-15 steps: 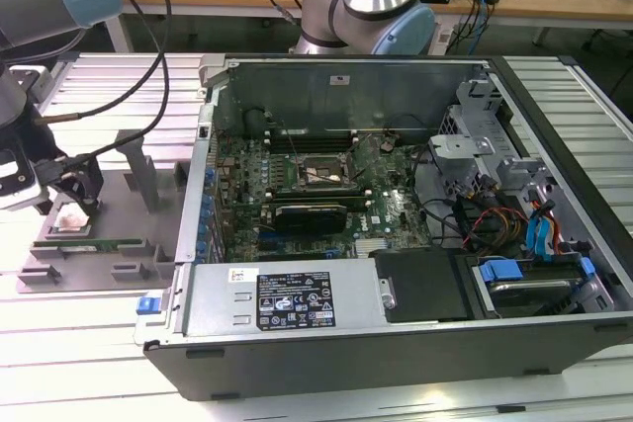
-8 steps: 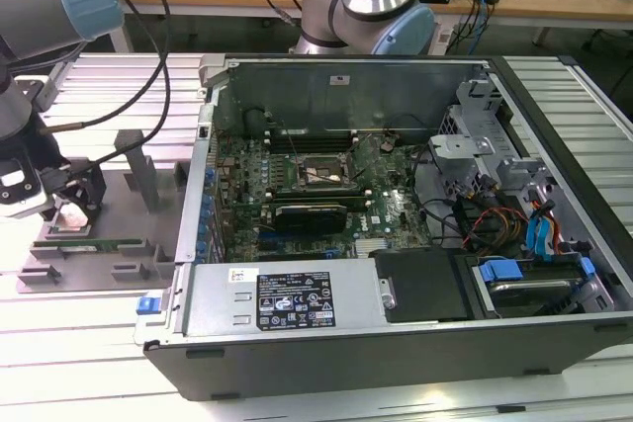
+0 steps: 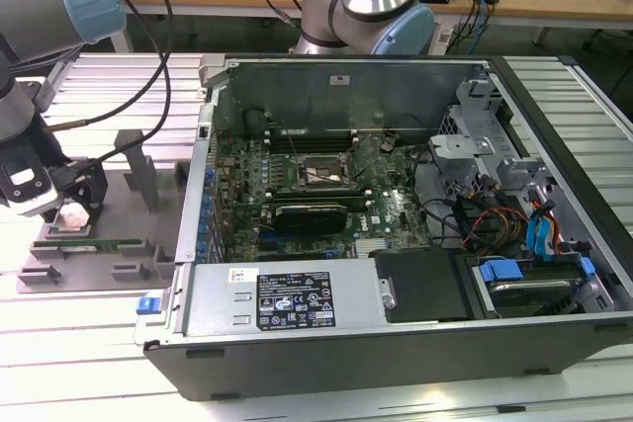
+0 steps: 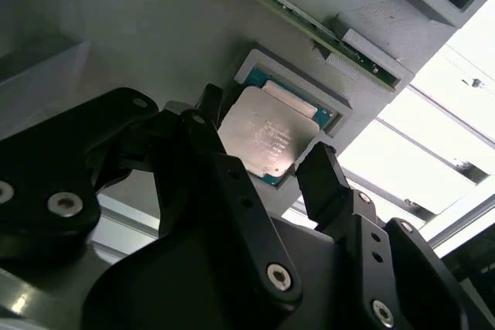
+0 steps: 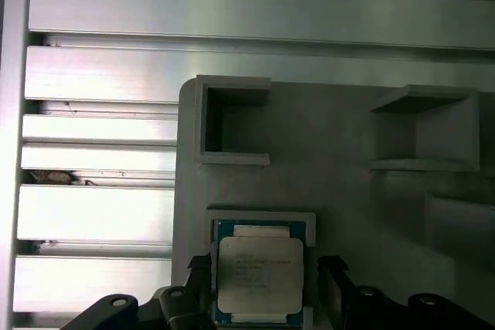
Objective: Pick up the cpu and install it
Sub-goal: 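Pick up the cpu and move it towards the insertion slot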
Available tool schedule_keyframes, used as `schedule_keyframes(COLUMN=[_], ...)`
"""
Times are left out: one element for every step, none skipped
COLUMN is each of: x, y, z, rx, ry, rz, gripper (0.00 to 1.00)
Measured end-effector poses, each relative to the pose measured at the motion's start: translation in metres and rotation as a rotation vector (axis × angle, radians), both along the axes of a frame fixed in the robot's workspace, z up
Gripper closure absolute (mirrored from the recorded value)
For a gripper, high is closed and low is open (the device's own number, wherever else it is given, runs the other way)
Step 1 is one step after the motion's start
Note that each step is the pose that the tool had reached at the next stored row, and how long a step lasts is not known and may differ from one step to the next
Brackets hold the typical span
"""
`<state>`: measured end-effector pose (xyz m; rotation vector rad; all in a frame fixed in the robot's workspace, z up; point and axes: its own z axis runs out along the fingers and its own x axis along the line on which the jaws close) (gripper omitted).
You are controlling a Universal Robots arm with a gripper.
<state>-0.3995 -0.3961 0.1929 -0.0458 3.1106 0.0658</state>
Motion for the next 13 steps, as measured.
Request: schedule_keyframes(x=[0.0, 0.0, 0.0, 0.0, 0.0, 0.0, 0.0, 0.0, 0.0, 0.0, 0.0, 0.0, 0.0], y=[0.0, 0.0, 0.0, 0.0, 0.0, 0.0, 0.0, 0.0, 0.0, 0.0, 0.0, 0.0, 0.0], z=[0.0, 0.0, -0.0004, -0.0006, -0.0008, -0.0009, -0.0009, -0.0011, -0.0014, -0.0015, -0.0016, -0.0016, -0.0017], rx=[0.0, 0.0, 0.0001, 0.0, -0.0001, -0.0001, 0.0, 0.0, 0.0, -0.0001, 0.0, 0.0, 0.0], ry=[0.0, 0.0, -0.0002, -0.0001, 0.0, 0.0, 0.0, 0.0, -0.0002, 0.0, 0.0001, 0.0, 0.0], rz=[0.0, 0.0, 0.0, 0.0, 0.0, 0.0, 0.0, 0.0, 0.0, 0.0, 0.0, 0.0, 0.0], gripper=[0.34, 0.34, 0.34, 0.34, 0.34, 0.34, 0.34, 0.34, 0.34, 0.34, 0.34, 0.34, 0.34])
